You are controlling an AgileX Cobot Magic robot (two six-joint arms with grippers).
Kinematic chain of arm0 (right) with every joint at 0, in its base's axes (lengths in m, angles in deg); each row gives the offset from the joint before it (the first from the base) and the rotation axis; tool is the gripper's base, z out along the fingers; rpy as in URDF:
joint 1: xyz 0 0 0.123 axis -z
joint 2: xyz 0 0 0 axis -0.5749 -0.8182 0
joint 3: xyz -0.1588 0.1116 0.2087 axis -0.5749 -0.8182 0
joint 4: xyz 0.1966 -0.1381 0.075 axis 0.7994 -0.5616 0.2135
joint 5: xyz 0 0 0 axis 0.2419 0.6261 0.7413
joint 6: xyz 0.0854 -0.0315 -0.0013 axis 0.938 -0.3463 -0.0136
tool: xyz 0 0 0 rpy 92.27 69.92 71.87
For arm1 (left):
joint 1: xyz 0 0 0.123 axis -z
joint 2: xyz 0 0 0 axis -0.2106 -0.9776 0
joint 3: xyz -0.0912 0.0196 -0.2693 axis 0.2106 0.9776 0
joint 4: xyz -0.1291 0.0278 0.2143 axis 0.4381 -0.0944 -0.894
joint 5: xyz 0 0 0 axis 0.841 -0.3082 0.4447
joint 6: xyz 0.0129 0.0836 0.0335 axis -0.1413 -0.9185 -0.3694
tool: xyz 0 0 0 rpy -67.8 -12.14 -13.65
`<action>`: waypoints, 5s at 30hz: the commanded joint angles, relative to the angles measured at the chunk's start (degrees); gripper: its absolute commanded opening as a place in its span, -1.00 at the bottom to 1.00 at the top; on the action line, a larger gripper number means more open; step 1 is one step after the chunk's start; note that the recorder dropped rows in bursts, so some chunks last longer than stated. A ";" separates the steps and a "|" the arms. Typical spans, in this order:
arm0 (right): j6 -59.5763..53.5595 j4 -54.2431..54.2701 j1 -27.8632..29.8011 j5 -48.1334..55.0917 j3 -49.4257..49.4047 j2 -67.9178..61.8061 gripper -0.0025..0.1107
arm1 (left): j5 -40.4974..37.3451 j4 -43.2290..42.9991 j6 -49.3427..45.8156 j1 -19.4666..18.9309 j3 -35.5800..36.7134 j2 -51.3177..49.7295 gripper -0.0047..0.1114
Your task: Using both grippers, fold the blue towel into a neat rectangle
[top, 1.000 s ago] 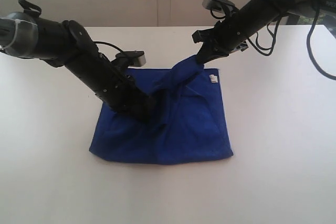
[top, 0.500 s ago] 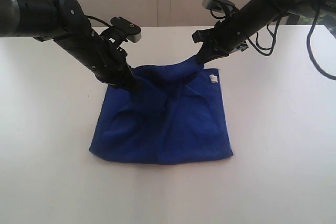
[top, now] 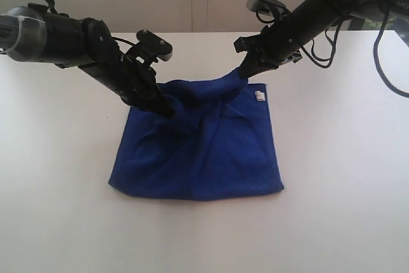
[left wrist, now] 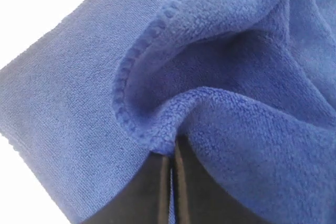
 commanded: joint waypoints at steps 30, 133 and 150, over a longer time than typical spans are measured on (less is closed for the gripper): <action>-0.06 0.27 0.13 2.50 -0.25 0.03 -0.96 | -19.24 24.99 -2.80 -9.27 -0.03 -2.52 0.02; 5.31 -5.24 -7.20 5.13 -43.87 70.63 -0.96 | -54.55 15.51 -0.86 -9.27 7.15 47.66 -0.92; 5.85 0.31 -7.20 10.96 -49.93 78.80 -0.96 | -54.55 20.54 6.26 -9.27 14.27 57.43 -0.92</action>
